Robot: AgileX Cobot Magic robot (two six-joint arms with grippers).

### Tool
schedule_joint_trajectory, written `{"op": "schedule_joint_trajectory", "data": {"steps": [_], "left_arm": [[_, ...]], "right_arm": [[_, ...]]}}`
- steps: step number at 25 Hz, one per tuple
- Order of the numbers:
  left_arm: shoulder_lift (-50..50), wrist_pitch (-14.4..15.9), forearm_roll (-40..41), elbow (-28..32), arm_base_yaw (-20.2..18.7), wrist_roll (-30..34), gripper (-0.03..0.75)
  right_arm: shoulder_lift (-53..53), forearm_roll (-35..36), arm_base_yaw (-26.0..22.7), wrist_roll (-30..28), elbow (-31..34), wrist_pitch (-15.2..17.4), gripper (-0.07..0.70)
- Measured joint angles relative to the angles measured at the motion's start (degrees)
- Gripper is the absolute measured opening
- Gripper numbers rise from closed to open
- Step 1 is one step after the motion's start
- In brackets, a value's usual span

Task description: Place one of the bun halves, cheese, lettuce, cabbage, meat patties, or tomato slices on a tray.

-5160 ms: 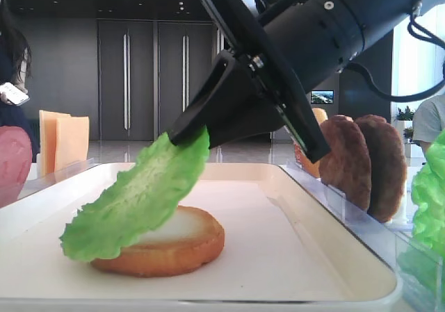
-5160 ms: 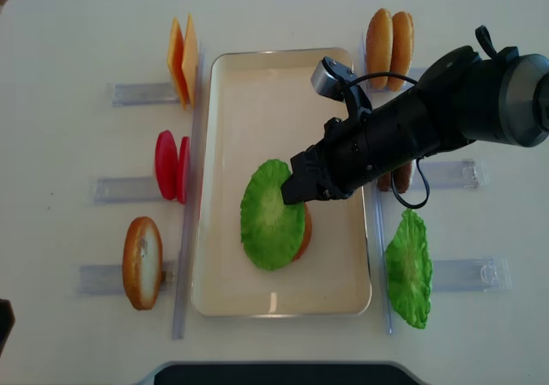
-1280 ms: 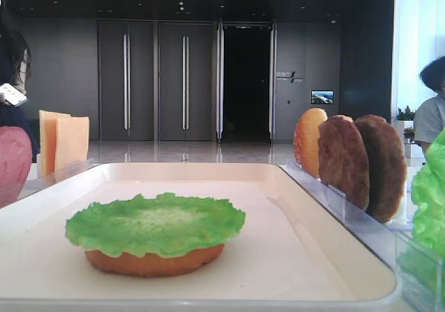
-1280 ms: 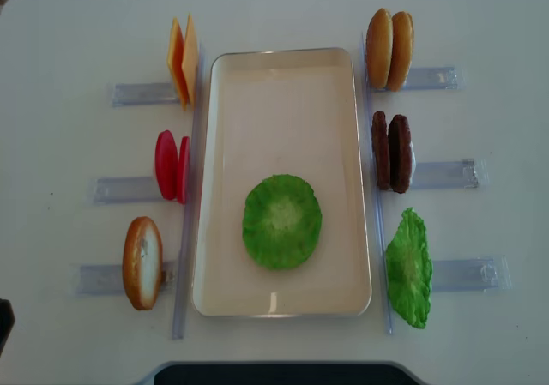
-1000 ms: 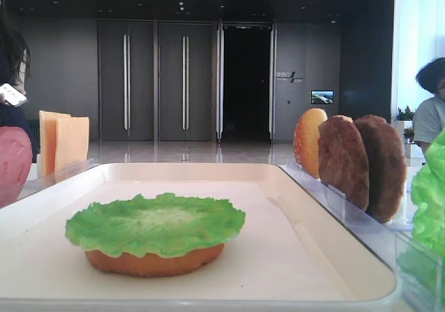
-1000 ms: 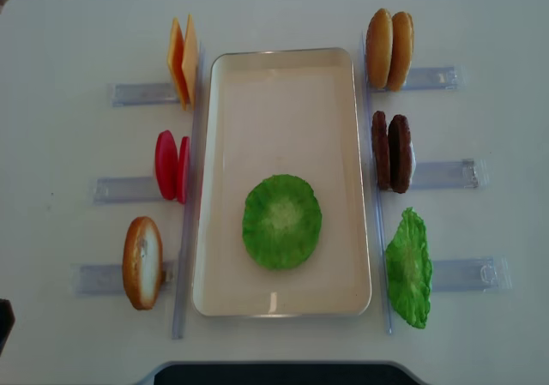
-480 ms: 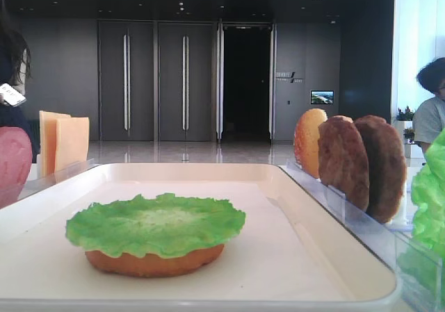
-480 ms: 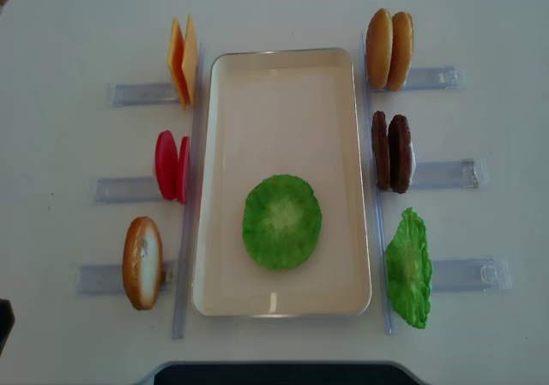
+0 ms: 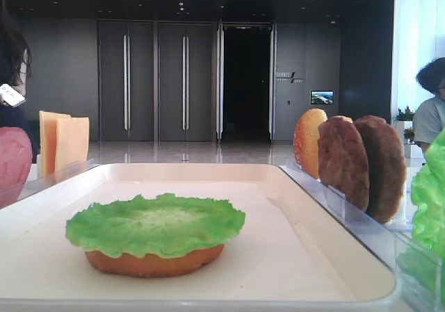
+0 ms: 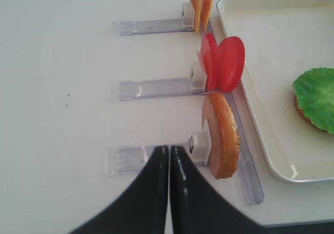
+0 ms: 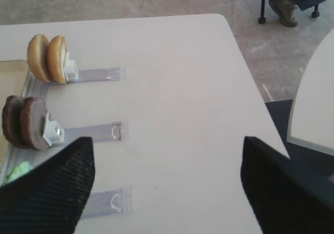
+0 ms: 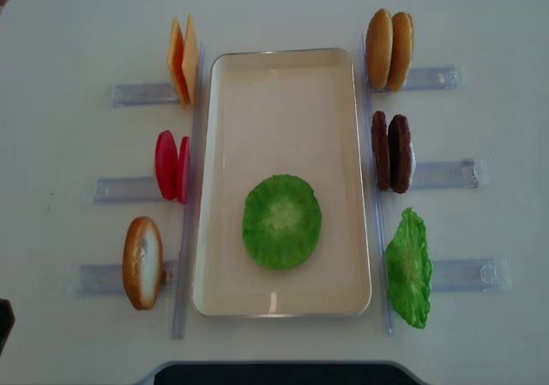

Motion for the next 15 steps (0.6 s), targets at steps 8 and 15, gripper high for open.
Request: {"op": "schedule_joint_trajectory", "data": {"steps": [8,15], "left_arm": [[0.0,0.0,0.0,0.0,0.0,-0.2,-0.007],[0.0,0.0,0.0,0.0,0.0,-0.2,-0.007]], "right_arm": [[-11.6,1.8,0.0,-0.6,11.0,-2.4,0.569],[-15.0,1.8,0.0,-0.8,14.5,-2.5,0.558]]}}
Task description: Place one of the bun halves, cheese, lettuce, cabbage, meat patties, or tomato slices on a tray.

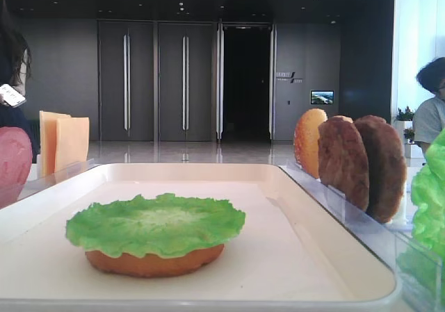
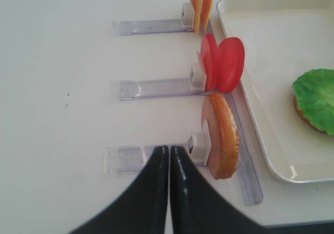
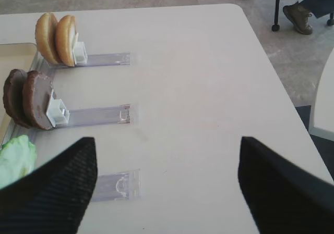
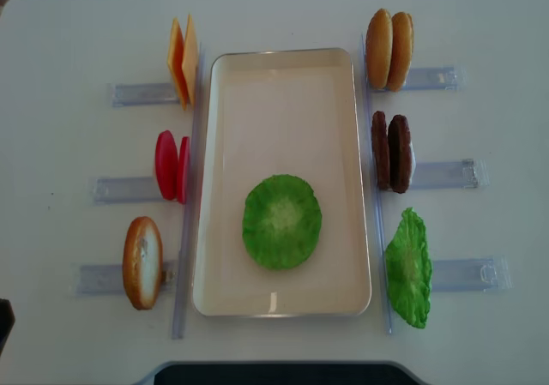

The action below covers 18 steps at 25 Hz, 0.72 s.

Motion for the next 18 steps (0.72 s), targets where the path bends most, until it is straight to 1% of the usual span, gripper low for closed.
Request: {"op": "schedule_joint_trajectory", "data": {"steps": [4,10,18], "left_arm": [[0.0,0.0,0.0,0.0,0.0,0.0,-0.007],[0.0,0.0,0.0,0.0,0.0,0.0,-0.007],[0.0,0.0,0.0,0.0,0.0,0.0,-0.007]], "right_arm": [[0.0,0.0,0.0,-0.1,0.7,-0.6,0.557],[0.0,0.0,0.0,-0.1,6.0,-1.0,0.557],[0.0,0.0,0.0,-0.6,6.1,-1.1,0.556]]}}
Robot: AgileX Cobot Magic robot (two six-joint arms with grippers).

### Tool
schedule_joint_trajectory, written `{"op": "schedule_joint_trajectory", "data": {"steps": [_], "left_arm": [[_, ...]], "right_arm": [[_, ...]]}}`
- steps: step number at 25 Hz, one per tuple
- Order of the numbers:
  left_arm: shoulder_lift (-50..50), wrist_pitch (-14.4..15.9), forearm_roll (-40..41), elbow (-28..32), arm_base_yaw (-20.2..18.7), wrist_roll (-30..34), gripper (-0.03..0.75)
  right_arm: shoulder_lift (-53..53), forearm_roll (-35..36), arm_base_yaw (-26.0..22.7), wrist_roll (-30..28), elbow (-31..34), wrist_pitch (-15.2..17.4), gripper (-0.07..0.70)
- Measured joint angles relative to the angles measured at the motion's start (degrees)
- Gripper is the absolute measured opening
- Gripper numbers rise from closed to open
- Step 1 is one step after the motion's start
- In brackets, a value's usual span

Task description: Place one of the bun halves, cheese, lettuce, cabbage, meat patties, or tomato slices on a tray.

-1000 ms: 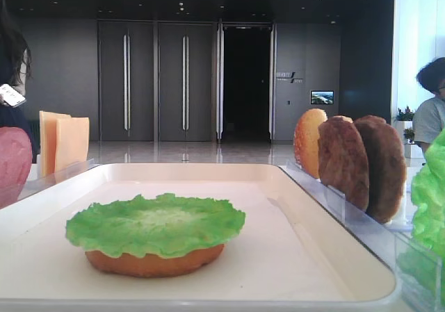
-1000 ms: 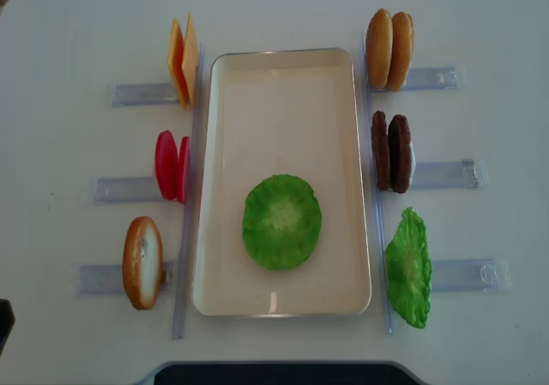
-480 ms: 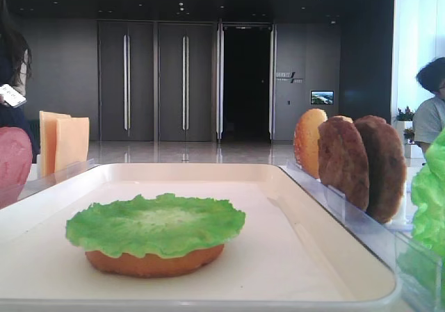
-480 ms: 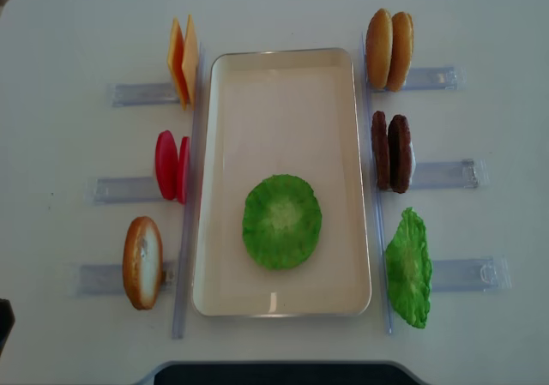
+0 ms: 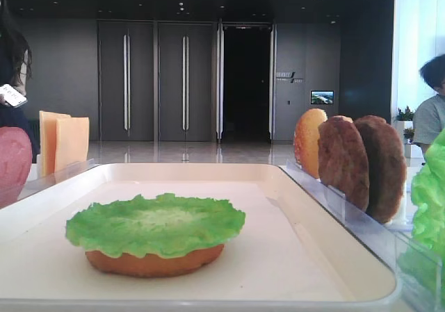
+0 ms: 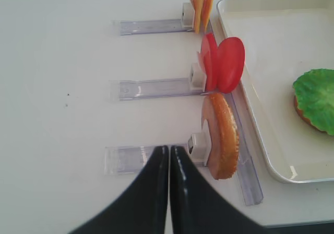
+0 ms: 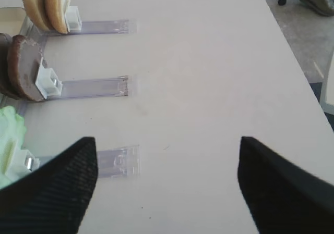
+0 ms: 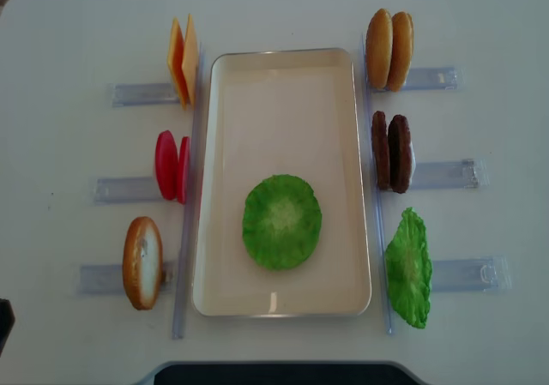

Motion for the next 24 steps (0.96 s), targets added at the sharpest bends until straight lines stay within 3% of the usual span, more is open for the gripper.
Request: {"op": "schedule_joint_trajectory", "data": {"steps": [24], "left_arm": [[0.0,0.0,0.0,0.0,0.0,0.0,-0.007]], "right_arm": [[0.0,0.0,0.0,-0.1,0.1,-0.3,0.556]]}}
